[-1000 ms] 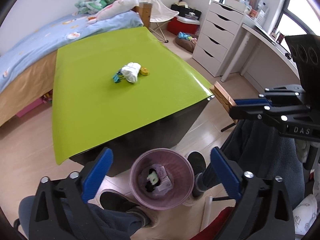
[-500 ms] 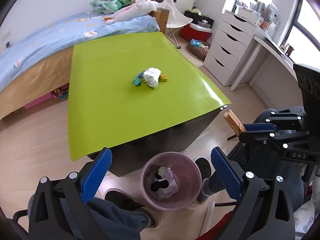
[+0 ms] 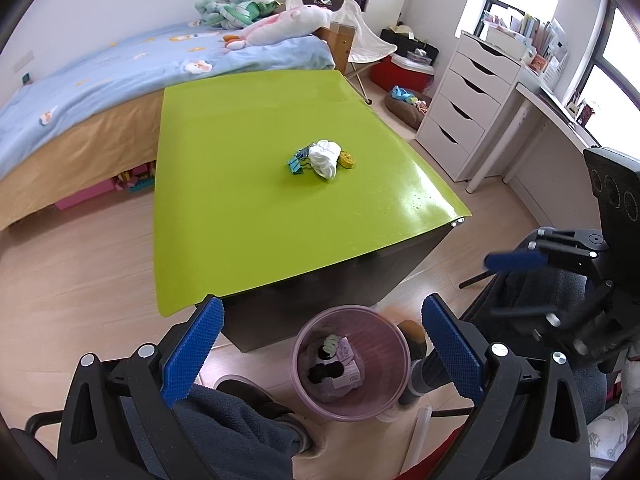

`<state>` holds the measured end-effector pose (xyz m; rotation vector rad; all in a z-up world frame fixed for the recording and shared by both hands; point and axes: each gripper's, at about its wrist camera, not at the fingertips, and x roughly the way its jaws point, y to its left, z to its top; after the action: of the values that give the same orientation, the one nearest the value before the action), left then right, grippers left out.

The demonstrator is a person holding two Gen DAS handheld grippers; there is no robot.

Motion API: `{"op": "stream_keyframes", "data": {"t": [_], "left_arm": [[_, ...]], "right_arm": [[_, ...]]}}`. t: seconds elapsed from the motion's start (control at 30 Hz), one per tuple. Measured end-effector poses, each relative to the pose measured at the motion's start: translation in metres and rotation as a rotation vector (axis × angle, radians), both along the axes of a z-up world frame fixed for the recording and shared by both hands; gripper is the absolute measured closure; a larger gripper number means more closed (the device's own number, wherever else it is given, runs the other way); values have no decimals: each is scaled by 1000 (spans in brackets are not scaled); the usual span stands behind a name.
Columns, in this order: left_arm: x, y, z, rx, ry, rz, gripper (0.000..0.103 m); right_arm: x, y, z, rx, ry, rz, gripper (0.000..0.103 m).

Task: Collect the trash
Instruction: 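Carry the scrunchie and clothespin over the pink wastebasket and open both grippers, then reach the right gripper to the yellow round mesh object and grasp it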

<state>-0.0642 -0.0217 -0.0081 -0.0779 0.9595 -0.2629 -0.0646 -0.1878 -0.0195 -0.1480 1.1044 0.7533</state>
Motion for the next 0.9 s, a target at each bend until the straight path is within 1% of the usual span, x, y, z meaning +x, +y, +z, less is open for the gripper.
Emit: {"op": "stream_keyframes", "data": {"t": [0.07, 0.23, 0.4, 0.63, 0.9], "left_arm": [[1, 0, 0, 0, 3, -1, 8], [3, -3, -2, 1, 14, -9, 8], [6, -8, -7, -2, 27, -22, 8], [12, -14, -9, -3, 24, -33, 8], [29, -16, -7, -16, 8, -41, 8]], "right_arm": [[1, -2, -1, -7, -4, -13, 12], [5, -10, -1, -10, -5, -54, 6], [10, -17, -3, -12, -3, -91, 4], [16, -23, -1, -8, -9, -110, 4], [40, -29, 6, -21, -31, -138, 4]]}}
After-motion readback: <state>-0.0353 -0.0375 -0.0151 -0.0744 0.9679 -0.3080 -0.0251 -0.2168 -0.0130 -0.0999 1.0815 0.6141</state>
